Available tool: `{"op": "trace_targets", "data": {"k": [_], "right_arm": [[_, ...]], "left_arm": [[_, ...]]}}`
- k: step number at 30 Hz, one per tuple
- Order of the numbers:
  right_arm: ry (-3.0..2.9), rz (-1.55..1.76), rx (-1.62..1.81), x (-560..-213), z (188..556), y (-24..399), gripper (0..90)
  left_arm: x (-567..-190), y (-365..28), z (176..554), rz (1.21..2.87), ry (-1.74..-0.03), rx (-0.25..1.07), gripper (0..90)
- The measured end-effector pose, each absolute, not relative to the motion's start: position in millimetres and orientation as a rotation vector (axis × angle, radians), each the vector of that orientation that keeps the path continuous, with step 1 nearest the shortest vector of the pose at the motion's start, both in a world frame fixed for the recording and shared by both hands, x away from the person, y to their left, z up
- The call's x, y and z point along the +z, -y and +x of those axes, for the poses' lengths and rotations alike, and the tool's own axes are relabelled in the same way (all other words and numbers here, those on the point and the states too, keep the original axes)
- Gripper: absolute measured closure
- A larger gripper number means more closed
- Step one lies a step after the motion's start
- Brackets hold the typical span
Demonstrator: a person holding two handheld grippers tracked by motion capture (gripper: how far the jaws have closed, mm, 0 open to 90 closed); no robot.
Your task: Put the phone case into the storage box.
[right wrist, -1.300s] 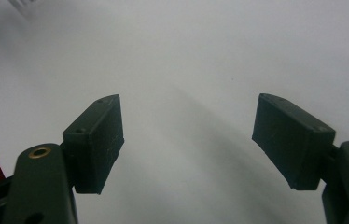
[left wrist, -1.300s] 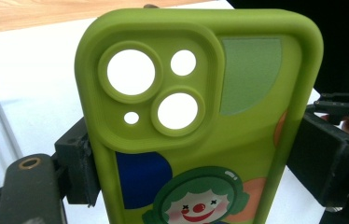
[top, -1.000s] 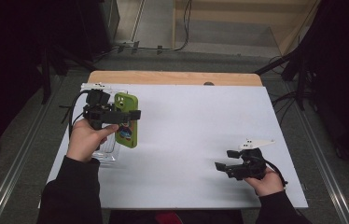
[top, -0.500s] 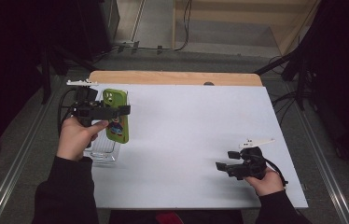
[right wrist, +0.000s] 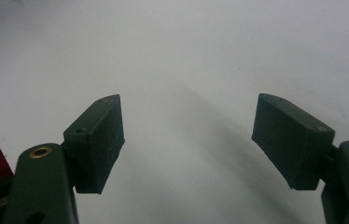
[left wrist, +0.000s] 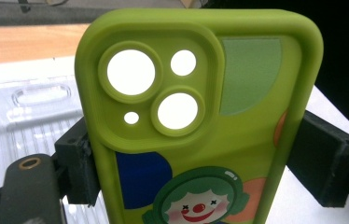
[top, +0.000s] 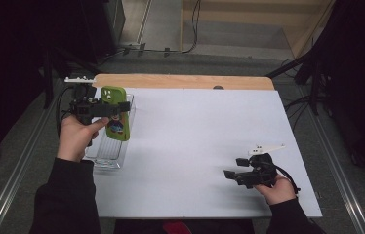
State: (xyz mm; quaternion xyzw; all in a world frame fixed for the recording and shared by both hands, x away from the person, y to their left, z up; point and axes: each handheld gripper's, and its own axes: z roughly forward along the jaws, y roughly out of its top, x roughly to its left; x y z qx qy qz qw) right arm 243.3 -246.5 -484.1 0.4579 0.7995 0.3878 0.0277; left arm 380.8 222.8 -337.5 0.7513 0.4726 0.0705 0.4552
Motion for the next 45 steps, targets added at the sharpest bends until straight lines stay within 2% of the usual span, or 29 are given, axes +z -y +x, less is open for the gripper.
{"op": "trace_targets", "data": {"k": [7, 15, 29, 32, 45], "right_arm": [[-2.462, 1.436, 1.248, -483.1, 243.1, 246.9, 22.6], [-2.467, 1.408, 1.209, -484.0, 242.8, 245.8, 22.6], [-2.475, 1.402, 1.198, -485.6, 242.9, 243.6, 22.6], [-2.480, 1.399, 1.190, -485.8, 243.0, 243.4, 22.6], [-2.479, 1.396, 1.175, -486.2, 242.1, 241.2, 22.6]], "left_arm": [[-337.4, -223.8, 394.6, 1.853, -1.181, 0.151, 17.2], [-339.6, -223.9, 406.4, 1.871, -1.213, 0.244, 17.2], [-342.2, -222.0, 433.6, 1.876, -1.265, 0.315, 17.2], [-344.2, -223.0, 441.0, 1.858, -1.276, 0.292, 17.2], [-351.6, -217.7, 462.9, 1.834, -1.322, 0.393, 17.2]]}}
